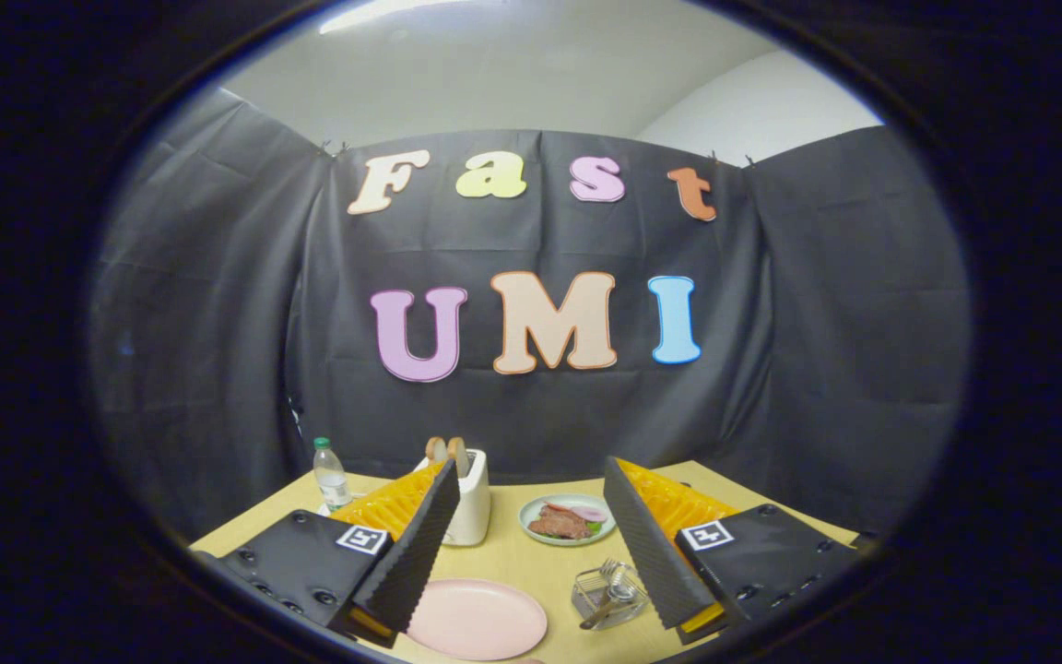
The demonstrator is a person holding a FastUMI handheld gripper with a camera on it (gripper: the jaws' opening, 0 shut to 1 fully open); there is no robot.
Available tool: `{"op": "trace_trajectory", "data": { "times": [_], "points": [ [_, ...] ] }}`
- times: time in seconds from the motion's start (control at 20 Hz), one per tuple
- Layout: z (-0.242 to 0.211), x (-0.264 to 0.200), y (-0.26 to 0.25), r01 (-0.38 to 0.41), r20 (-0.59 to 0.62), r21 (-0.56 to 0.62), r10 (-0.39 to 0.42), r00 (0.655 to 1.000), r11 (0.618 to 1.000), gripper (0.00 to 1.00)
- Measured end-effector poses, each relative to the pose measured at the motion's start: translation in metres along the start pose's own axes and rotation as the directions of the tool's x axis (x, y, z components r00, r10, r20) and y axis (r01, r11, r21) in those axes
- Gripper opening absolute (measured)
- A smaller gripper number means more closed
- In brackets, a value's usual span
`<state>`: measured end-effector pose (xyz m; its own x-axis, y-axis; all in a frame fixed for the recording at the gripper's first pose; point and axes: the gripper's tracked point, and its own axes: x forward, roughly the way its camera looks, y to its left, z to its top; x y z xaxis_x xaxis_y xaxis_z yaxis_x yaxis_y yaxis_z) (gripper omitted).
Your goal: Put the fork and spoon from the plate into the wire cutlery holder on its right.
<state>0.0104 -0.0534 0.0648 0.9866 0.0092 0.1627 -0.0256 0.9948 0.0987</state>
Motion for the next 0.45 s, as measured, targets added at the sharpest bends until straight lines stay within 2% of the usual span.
{"op": "trace_trajectory", "data": {
  "times": [0.45],
  "points": [
    [0.012, 0.001, 0.013, 0.0, 0.032, -0.049, 0.001, 0.999, 0.999, 0.99]
  ]
}}
